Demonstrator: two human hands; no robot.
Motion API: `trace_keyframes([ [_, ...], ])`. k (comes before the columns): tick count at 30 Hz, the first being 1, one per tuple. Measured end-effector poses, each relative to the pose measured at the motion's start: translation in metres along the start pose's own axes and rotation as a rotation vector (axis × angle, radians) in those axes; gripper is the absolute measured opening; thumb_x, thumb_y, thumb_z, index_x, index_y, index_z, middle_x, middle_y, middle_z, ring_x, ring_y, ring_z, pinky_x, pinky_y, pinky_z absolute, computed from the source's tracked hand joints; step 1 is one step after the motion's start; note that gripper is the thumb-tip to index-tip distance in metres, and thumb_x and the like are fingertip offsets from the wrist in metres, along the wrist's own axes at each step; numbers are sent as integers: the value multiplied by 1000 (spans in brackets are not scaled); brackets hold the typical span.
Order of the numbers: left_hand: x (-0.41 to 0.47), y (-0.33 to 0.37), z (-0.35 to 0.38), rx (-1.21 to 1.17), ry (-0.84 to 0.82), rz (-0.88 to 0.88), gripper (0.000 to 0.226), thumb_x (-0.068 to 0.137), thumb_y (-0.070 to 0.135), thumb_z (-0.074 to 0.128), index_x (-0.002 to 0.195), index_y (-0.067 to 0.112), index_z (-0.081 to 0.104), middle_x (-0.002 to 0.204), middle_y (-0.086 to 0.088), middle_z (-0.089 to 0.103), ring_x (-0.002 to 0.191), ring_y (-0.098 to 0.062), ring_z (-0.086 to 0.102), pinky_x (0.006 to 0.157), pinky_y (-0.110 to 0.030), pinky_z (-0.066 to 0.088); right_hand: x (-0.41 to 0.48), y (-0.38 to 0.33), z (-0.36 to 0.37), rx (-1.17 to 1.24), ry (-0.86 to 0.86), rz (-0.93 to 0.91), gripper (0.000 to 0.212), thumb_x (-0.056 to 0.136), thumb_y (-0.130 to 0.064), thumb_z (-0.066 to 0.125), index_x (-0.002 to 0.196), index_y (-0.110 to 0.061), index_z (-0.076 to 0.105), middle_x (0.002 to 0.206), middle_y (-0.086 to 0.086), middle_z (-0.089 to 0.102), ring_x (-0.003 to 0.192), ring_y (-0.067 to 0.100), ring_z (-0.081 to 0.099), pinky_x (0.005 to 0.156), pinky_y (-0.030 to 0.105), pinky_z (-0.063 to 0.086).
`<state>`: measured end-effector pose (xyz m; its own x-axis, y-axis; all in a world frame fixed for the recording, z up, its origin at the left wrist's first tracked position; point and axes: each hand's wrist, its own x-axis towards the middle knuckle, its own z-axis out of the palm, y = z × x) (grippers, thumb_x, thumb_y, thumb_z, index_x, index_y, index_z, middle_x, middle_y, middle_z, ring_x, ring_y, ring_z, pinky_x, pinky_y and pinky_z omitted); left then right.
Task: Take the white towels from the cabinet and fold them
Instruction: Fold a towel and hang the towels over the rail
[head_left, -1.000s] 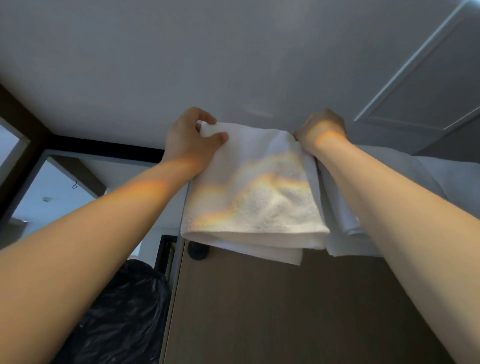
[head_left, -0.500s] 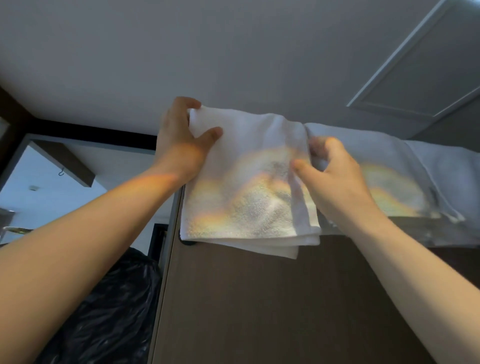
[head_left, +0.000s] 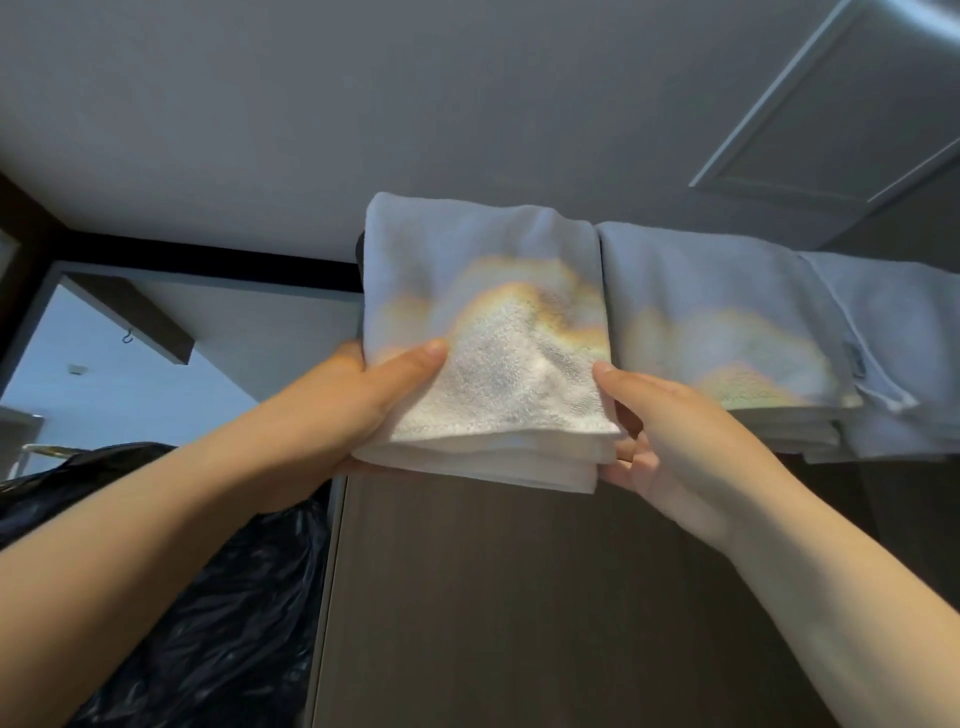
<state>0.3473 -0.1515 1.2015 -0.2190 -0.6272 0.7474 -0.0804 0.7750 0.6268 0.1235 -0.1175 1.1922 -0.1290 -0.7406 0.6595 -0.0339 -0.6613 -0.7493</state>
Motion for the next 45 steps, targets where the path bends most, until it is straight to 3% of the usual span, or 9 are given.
trace_keyframes([
  [3, -3, 4, 5, -120, -19, -33, 32, 94, 39, 56, 121, 21, 58, 102, 6, 75, 88, -14, 73, 74, -39, 61, -4, 1, -1, 60, -36, 31, 21, 96, -28, 60, 85, -11, 59, 67, -2, 49, 72, 32, 52, 94, 46, 52],
  [6, -6, 7, 4, -160, 4, -48, 18, 98, 23, 52, 109, 13, 61, 99, -9, 74, 87, -25, 72, 82, -47, 58, -9, 4, -7, 84, -72, 9, 29, 96, -24, 59, 109, 1, 67, 92, 4, 75, 89, 27, 73, 89, 40, 57],
  [11, -5, 4, 1, -248, 113, -86, 7, 98, 9, 50, 97, 10, 57, 97, -10, 66, 74, -20, 66, 66, -36, 59, -8, 17, -6, 124, 45, -107, 15, 92, -15, 63, 90, -2, 71, 92, 6, 77, 87, 15, 73, 70, 20, 57],
  [17, -3, -6, -3, -250, 125, -6, 13, 98, 12, 51, 108, 11, 58, 94, -6, 72, 69, -13, 71, 67, -32, 60, -23, 25, -1, 320, -306, 136, 40, 90, -32, 56, 122, -11, 64, 118, 14, 70, 109, 32, 68, 97, 48, 53],
  [25, -4, -10, -11, -86, 44, 72, 19, 96, 9, 52, 112, 18, 56, 102, -3, 71, 83, -16, 70, 73, -33, 59, -15, 21, -12, 126, -13, -128, 42, 91, -28, 63, 110, 10, 64, 118, 21, 67, 113, 22, 65, 90, 34, 57],
  [32, -7, -16, -16, -175, -73, 104, 50, 77, 2, 65, 125, 13, 54, 107, -4, 73, 94, -20, 72, 74, -27, 60, -28, 24, -3, -199, 140, -284, 20, 86, -23, 70, 104, -14, 72, 98, 9, 76, 97, 22, 71, 89, 38, 58],
  [35, -2, -8, -16, -178, -74, 118, 42, 83, -9, 60, 119, 12, 57, 98, -2, 75, 87, -18, 73, 68, -24, 59, -21, 15, -4, -273, 190, -305, 48, 83, -32, 74, 127, -31, 55, 110, 1, 73, 99, 14, 70, 96, 42, 53],
  [38, 1, 2, -18, -196, -104, 125, 45, 80, -8, 60, 120, 11, 57, 100, -4, 75, 88, -19, 73, 66, -25, 60, -7, -2, -6, -111, 29, -169, 79, 77, -43, 79, 143, -21, 43, 137, -7, 57, 119, 11, 60, 103, 43, 49],
  [45, -1, 6, -23, -225, -96, 125, 57, 67, 1, 65, 122, 11, 56, 103, -5, 74, 90, -21, 73, 69, -27, 60, 10, -24, -4, 74, -35, 11, 32, 87, -32, 69, 113, -15, 69, 116, 2, 72, 101, 17, 68, 87, 34, 53],
])
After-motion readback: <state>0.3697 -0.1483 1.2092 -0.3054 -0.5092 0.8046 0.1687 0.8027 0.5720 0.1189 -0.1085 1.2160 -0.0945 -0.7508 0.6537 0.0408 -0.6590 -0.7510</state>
